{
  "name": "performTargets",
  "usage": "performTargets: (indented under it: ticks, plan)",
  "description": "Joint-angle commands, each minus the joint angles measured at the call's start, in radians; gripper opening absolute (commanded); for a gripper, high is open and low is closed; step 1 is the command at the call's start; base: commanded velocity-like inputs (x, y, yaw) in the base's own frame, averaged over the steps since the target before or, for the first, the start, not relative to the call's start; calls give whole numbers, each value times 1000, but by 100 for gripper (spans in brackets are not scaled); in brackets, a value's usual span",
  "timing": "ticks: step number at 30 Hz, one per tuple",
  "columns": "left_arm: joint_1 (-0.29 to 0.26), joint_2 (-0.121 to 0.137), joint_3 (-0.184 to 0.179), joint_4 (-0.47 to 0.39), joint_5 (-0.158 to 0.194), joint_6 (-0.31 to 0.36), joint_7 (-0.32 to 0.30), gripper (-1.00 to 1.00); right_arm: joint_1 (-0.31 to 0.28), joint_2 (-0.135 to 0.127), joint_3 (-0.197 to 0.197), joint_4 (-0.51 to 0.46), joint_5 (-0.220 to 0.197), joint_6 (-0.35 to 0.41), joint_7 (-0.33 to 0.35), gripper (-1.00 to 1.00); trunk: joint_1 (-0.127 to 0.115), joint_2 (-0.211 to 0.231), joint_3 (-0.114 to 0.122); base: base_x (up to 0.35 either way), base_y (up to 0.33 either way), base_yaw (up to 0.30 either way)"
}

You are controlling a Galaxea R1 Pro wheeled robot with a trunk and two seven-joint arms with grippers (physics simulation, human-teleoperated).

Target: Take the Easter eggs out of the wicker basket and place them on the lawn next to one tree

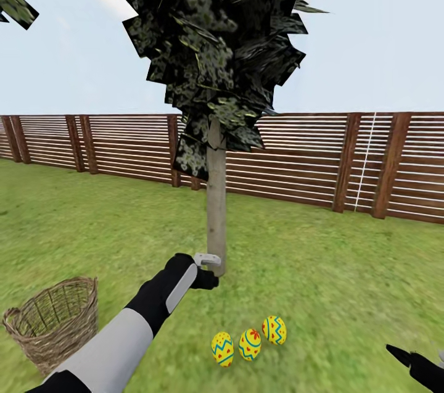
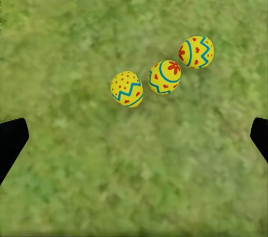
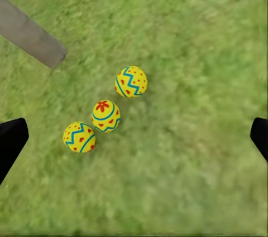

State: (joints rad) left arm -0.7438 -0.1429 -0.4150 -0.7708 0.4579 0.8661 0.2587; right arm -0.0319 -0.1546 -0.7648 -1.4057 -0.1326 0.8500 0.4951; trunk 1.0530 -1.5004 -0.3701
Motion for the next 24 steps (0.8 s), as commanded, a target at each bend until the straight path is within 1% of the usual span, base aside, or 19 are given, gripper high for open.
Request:
performTargets:
  ticks: [1, 2, 5, 6, 8, 9, 12, 13, 15, 16, 18, 19, 20, 22, 23, 24]
  plan:
    - [-1, 1, -2, -1, 10, -1, 9, 100, -1, 2, -1, 3, 12, 6, -3, 100, -4, 7, 2, 0, 0, 0]
    - [0, 1, -2, 0, 10, -10, 8, 100, -1, 5, -2, 12, 51, 0, -7, 100, -8, 14, 5, 0, 0, 0]
    - [2, 2, -1, 2, 10, -32, 7, 100, -1, 9, -2, 31, 104, -16, -10, 100, -19, 35, 15, 0, 0, 0]
    - [4, 2, -1, 10, 10, -50, 7, 100, -1, 11, -3, 50, 129, -30, -12, 100, -23, 42, 18, 0, 0, 0]
    - [6, 3, -1, 33, 10, -70, 7, 100, -1, 12, -4, 75, 145, -47, -13, 100, -31, 56, 24, 0, 0, 0]
    - [7, 4, -1, 70, 10, -95, 7, 100, -1, 13, -6, 107, 155, -69, -13, 100, -35, 63, 27, 0, 0, 0]
    - [8, 4, -1, 138, 11, -147, 6, 100, -1, 14, -8, 157, 164, -116, -14, 100, -46, 84, 36, 0, 0, 0]
    - [8, 5, -2, 186, 11, -188, 4, 100, -1, 15, -9, 186, 168, -148, -14, 100, -50, 91, 40, 0, 0, 0]
    - [9, 5, -4, 233, 11, -229, 3, 100, 0, 18, -10, 213, 173, -174, -15, 100, -58, 105, 46, 0, 0, 0]
    - [9, 6, -6, 276, 11, -269, 2, 100, 0, 23, -11, 240, 182, -191, -16, 100, -61, 112, 49, 0, 0, 0]
    - [10, 6, -7, 315, 11, -309, 1, 100, 0, 27, -12, 267, 192, -207, -25, 100, -69, 126, 55, 0, 0, 0]
    - [11, 6, -7, 332, 11, -328, 1, 100, 0, 29, -12, 281, 196, -217, -35, 100, -73, 133, 58, 0, 0, 0]
    - [12, 7, -8, 362, 11, -363, 1, 100, 0, 35, -12, 312, 203, -245, -60, 100, -77, 140, 62, 0, 0, 0]
    - [13, 8, -9, 381, 10, -393, 1, 100, 0, 43, -11, 347, 207, -282, -93, 100, -84, 154, 68, 0, 0, 0]
    - [14, 8, -9, 395, 9, -416, 1, 100, 0, 50, -10, 385, 210, -322, -128, 100, -88, 161, 71, 0, 0, 0]
    - [15, 9, -9, 399, 8, -426, 1, 100, 0, 52, -10, 405, 211, -341, -145, 100, -92, 168, 74, 0, 0, 0]
